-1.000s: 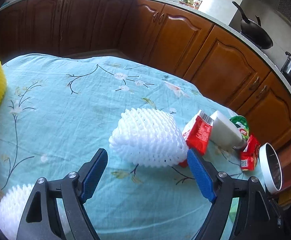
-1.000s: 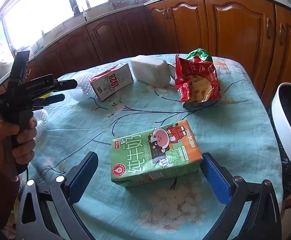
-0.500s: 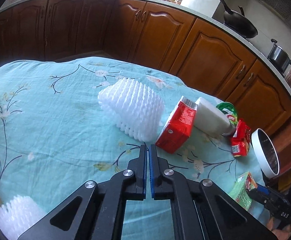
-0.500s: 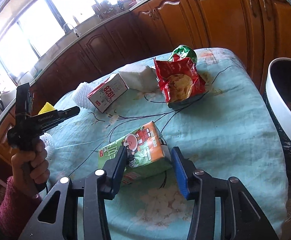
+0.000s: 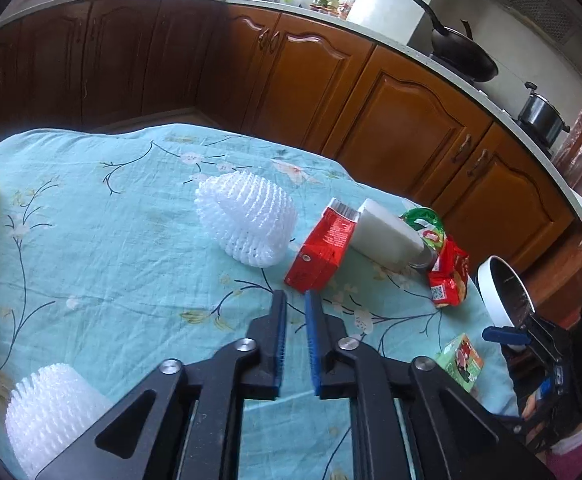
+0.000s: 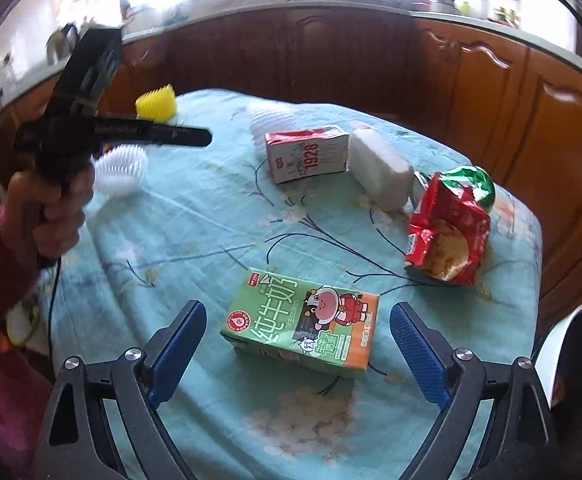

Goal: Collect trash
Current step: 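Move both tools back over the table, left tool toward the white foam net, then close the left tool on the white foam net while the right tool grasps the green milk carton, then carry the foam net and milk carton over the bin and open both tools, then move both tools back over the table toward the red items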

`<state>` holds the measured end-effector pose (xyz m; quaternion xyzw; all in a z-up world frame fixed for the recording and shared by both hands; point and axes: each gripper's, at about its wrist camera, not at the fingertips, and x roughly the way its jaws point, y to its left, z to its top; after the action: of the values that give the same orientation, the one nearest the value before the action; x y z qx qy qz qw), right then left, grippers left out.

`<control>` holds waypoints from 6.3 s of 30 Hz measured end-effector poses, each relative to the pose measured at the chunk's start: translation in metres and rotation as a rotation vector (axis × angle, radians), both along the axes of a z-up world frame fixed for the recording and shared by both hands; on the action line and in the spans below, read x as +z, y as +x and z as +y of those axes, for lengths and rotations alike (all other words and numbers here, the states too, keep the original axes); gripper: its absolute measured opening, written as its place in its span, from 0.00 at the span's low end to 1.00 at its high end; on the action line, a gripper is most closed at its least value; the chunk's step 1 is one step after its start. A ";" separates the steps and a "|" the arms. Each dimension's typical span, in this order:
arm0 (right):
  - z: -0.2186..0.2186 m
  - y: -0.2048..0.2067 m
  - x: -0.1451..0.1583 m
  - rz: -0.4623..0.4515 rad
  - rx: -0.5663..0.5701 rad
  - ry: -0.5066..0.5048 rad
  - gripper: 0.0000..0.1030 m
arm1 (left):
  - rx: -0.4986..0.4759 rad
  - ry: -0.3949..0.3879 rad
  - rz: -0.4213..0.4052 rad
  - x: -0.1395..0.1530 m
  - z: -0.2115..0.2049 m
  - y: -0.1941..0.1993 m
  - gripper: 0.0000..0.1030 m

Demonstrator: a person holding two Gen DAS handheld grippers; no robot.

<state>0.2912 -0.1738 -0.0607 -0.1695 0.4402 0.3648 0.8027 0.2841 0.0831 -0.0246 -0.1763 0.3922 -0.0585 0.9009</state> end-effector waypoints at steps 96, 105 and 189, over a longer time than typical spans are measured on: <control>-0.100 -0.120 -0.018 0.213 -0.718 0.319 0.61 | -0.325 -0.119 -0.033 0.009 -0.123 -0.041 0.09; -0.148 -0.116 0.003 0.146 -0.774 0.399 0.57 | -0.394 -0.093 -0.038 0.013 -0.157 -0.029 0.09; -0.109 -0.003 -0.009 0.069 -0.677 0.358 0.91 | -0.092 0.036 0.006 -0.024 -0.098 -0.009 0.60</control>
<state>0.2887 -0.2831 -0.0693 0.1407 0.4275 0.1557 0.8793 0.2747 -0.0147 -0.0486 -0.1419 0.4036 -0.0921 0.8992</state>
